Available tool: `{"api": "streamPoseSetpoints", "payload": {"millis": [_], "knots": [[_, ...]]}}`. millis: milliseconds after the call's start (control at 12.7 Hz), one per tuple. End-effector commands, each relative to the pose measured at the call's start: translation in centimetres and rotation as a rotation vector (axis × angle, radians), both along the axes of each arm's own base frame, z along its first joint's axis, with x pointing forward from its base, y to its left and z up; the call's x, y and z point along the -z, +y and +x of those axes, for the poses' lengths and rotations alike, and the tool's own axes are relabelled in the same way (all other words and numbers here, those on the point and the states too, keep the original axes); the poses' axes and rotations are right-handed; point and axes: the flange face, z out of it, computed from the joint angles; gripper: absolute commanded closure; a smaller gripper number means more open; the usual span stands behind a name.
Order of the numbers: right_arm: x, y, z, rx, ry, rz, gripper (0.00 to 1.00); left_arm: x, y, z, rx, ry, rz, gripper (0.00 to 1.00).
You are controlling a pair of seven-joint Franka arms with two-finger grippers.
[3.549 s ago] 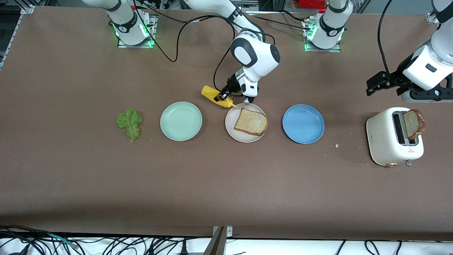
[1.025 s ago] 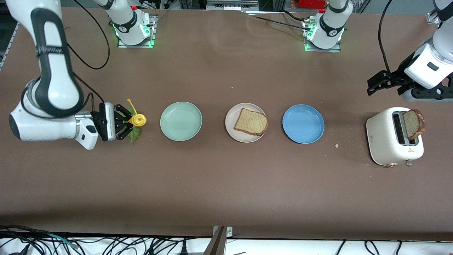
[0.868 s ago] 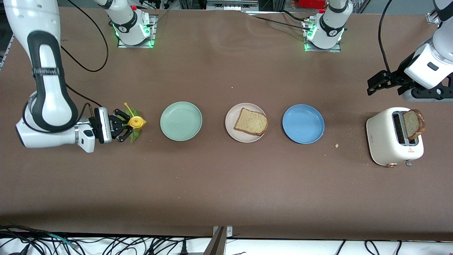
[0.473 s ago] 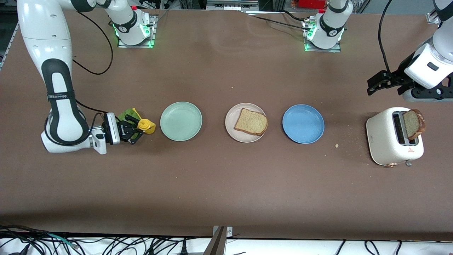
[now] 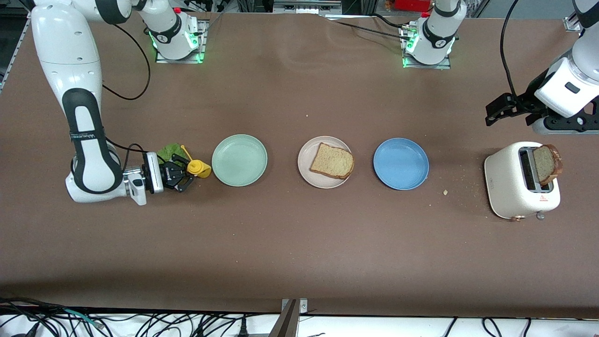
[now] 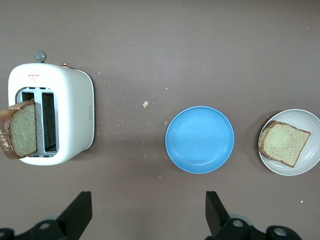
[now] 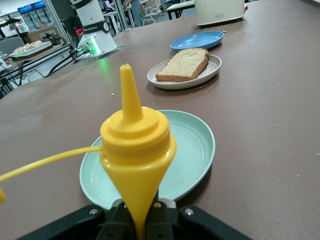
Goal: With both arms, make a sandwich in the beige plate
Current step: 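Lower the mustard bottle onto the table and open the right gripper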
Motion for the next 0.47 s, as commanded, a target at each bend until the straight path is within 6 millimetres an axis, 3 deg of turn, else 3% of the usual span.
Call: {"api": "streamPoseSetpoints", "payload": {"millis": [0,79,158,394], "knots": [[0.6,-0.2,0.3,0.025,0.007,0.03,0.83,-0.7,0.2,-0.2,0.016,-0.002,0.021,0.0],[0.6,-0.5,0.3,0.029,0.007,0.023,0.54,-0.7,0.2,-0.2,0.016,-0.002,0.021,0.0],[0.3,-1.4,0.5,0.035,-0.01,0.009,0.01,-0.7,0.2,-0.2,0.016,-0.002,0.021,0.0],[-1.3,-2.9,1.2,0.041,-0.049,-0.067,0.0,-0.7,0.2,-0.2,0.016,-0.002,0.021,0.0]]}}
